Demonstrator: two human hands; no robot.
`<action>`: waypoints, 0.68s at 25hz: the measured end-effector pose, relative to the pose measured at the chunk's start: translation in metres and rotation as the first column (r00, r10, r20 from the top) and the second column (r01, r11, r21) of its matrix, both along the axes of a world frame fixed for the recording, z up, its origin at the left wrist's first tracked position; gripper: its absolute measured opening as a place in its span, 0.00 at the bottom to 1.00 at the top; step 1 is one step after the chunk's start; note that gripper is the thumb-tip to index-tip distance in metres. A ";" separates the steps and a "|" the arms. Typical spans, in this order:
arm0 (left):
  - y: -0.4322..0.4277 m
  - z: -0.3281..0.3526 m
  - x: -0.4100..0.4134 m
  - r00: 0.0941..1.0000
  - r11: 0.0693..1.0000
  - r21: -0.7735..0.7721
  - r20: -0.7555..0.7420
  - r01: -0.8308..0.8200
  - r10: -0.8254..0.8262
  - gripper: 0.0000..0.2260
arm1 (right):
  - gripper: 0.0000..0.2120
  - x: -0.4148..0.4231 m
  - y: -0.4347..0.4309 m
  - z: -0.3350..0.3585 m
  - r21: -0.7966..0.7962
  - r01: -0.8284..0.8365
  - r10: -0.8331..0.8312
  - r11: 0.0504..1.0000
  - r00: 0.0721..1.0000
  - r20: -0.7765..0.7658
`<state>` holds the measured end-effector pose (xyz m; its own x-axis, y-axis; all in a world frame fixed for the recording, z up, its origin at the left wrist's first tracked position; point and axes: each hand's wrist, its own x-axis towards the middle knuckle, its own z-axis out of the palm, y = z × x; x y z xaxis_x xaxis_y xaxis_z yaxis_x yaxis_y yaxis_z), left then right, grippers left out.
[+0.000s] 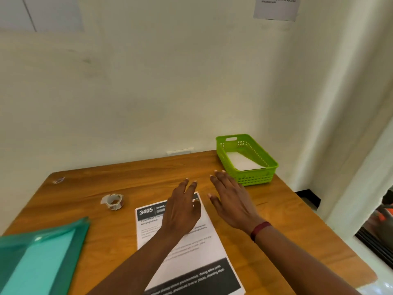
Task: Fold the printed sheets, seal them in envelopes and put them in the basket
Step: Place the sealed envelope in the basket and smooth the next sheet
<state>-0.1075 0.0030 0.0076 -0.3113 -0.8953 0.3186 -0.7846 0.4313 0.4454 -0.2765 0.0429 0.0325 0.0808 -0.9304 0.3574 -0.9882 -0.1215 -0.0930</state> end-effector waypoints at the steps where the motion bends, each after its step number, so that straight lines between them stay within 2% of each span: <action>1: 0.006 -0.004 0.014 1.000 1.000 0.007 0.006 -0.020 0.020 0.26 | 0.27 0.011 0.003 -0.005 0.006 -0.013 0.013 1.000 1.000 -0.001; 6: 0.032 -0.019 0.073 0.995 0.995 0.013 0.042 -0.096 0.095 0.25 | 0.30 0.062 0.012 -0.027 0.117 -0.093 0.087 0.989 0.995 0.056; 9: 0.038 -0.027 0.102 0.993 0.993 0.012 0.035 -0.117 0.116 0.24 | 0.31 0.082 0.014 -0.039 0.158 -0.115 0.112 0.981 0.993 0.030; 17: 0.019 -0.044 0.154 0.992 0.992 0.079 0.088 -0.094 0.087 0.25 | 0.40 0.112 0.020 -0.086 0.312 -0.015 -0.011 0.950 0.996 0.083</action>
